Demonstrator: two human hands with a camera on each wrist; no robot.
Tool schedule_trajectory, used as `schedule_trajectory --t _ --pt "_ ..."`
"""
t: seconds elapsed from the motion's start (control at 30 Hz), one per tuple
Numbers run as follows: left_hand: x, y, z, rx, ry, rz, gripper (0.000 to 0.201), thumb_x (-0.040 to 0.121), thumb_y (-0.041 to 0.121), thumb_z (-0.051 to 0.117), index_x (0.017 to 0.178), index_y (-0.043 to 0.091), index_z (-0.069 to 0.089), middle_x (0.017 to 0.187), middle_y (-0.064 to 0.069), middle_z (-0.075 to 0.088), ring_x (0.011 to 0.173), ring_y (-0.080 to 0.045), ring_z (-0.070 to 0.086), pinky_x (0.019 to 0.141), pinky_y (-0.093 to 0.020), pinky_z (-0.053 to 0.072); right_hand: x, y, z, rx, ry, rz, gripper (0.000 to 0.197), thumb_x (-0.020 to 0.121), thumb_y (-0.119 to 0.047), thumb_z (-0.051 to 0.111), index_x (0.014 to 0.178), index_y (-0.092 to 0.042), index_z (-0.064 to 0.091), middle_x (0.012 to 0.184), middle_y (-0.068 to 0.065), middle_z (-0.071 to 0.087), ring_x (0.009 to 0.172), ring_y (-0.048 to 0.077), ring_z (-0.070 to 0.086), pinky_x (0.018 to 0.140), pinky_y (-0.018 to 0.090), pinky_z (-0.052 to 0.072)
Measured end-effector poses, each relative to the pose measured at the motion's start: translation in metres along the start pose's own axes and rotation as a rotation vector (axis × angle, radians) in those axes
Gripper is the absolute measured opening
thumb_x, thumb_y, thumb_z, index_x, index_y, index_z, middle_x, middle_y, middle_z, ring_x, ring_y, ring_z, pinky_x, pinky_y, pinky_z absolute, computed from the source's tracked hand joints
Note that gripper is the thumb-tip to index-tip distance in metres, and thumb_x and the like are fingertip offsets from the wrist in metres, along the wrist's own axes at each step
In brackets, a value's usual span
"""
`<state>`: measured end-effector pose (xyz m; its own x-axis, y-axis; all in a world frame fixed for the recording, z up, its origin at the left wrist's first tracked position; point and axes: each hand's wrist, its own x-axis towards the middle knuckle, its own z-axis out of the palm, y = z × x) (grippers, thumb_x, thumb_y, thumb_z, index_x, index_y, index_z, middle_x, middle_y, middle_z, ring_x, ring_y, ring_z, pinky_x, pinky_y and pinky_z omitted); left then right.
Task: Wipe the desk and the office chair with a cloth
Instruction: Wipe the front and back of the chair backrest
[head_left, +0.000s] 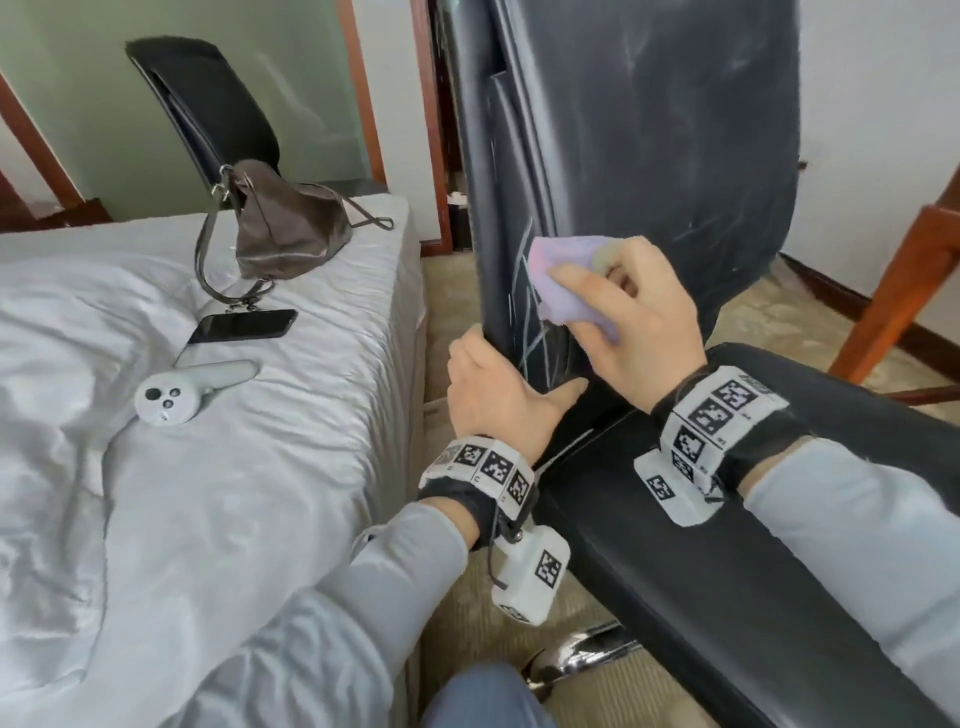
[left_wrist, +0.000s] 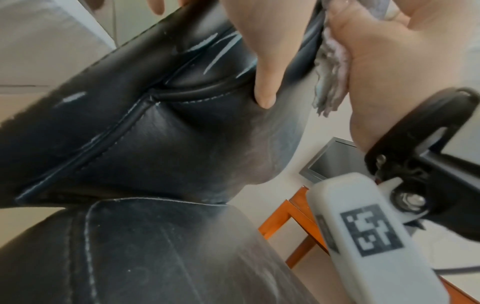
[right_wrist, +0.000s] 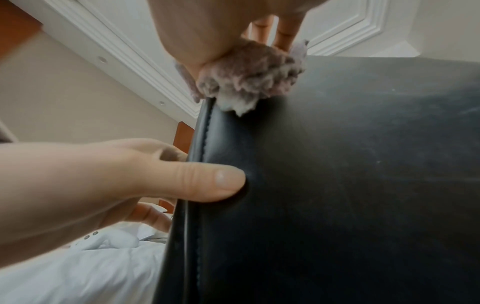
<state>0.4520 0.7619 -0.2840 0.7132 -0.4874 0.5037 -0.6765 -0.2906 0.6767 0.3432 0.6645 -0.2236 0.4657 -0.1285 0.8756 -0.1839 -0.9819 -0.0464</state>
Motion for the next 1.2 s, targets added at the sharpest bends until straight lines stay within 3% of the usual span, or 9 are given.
schedule_trajectory --t 0.2,0.37,0.47,0.57,0.73,0.87,0.97,1.07,1.2 --pt "0.01 -0.004 -0.026 -0.026 -0.129 0.06 0.082 0.072 0.069 0.068 0.128 0.014 0.047 0.121 -0.004 0.054 0.114 -0.027 0.055 0.092 -0.047 0.049 0.007 -0.015 -0.007 -0.127 -0.046 0.041 0.041 0.079 -0.006 0.065 0.119 -0.014 0.071 0.095 0.016 0.053 0.081 0.029 0.05 0.067 0.042 0.048" --pt "0.026 -0.002 -0.034 -0.23 -0.098 -0.067 0.04 0.098 0.04 0.056 0.127 0.012 0.053 0.125 -0.007 0.055 0.112 -0.024 0.056 0.092 -0.034 0.04 0.023 -0.029 -0.015 -0.218 -0.114 0.043 0.04 0.088 -0.015 0.06 0.127 -0.012 0.064 0.1 0.019 0.053 0.087 0.035 0.051 0.066 0.046 0.049" --pt "0.037 -0.011 -0.031 -0.275 -0.099 -0.101 0.029 0.099 0.033 0.059 0.12 0.014 0.06 0.121 -0.005 0.062 0.107 -0.023 0.061 0.09 -0.027 0.039 0.042 -0.038 -0.017 -0.277 -0.108 0.055 0.043 0.089 -0.015 0.054 0.131 -0.011 0.061 0.105 0.021 0.053 0.092 0.036 0.051 0.067 0.043 0.049" --pt "0.045 -0.02 -0.029 -0.263 -0.11 -0.049 0.027 0.094 0.036 0.065 0.114 0.016 0.063 0.11 -0.001 0.068 0.101 -0.022 0.065 0.092 -0.036 0.048 0.066 -0.048 -0.017 -0.345 -0.131 0.034 0.044 0.089 -0.015 0.049 0.131 -0.009 0.059 0.107 0.023 0.053 0.095 0.038 0.052 0.067 0.044 0.049" --pt "0.055 -0.029 -0.03 -0.241 -0.155 0.008 0.02 0.092 0.034 0.068 0.105 0.02 0.064 0.099 0.005 0.071 0.093 -0.016 0.066 0.088 -0.036 0.052 0.099 -0.051 -0.01 -0.508 -0.191 0.032 0.031 0.081 -0.006 0.04 0.102 0.0 0.064 0.102 0.023 0.052 0.092 0.035 0.052 0.064 0.043 0.047" --pt "0.056 -0.03 -0.031 -0.208 -0.164 0.041 0.016 0.092 0.033 0.067 0.103 0.022 0.062 0.099 0.007 0.071 0.093 -0.016 0.067 0.086 -0.037 0.052 0.06 -0.062 0.012 -0.59 -0.376 -0.059 0.018 0.067 -0.005 0.06 0.082 0.005 0.064 0.088 0.021 0.055 0.079 0.036 0.055 0.058 0.036 0.038" --pt "0.056 -0.029 -0.034 -0.188 -0.182 0.053 0.013 0.093 0.03 0.066 0.103 0.023 0.062 0.1 0.008 0.07 0.095 -0.017 0.067 0.086 -0.036 0.052 0.011 -0.071 0.021 -0.685 -0.519 -0.121 0.026 0.061 -0.008 0.065 0.086 0.002 0.063 0.086 0.017 0.056 0.078 0.034 0.055 0.059 0.038 0.037" --pt "0.056 -0.027 -0.036 -0.163 -0.193 0.058 0.013 0.093 0.031 0.066 0.102 0.023 0.061 0.101 0.008 0.07 0.094 -0.016 0.066 0.084 -0.035 0.051 0.018 -0.07 0.011 -0.739 -0.441 -0.147 0.022 0.069 -0.012 0.061 0.087 -0.002 0.064 0.089 0.016 0.055 0.083 0.035 0.055 0.066 0.041 0.039" --pt "0.056 -0.027 -0.038 -0.132 -0.199 0.065 0.014 0.095 0.03 0.065 0.105 0.021 0.06 0.104 0.006 0.07 0.095 -0.017 0.065 0.086 -0.035 0.05 0.089 -0.061 -0.015 -0.815 -0.223 -0.153 0.024 0.077 -0.01 0.052 0.095 -0.002 0.065 0.096 0.021 0.056 0.091 0.04 0.058 0.071 0.045 0.045"
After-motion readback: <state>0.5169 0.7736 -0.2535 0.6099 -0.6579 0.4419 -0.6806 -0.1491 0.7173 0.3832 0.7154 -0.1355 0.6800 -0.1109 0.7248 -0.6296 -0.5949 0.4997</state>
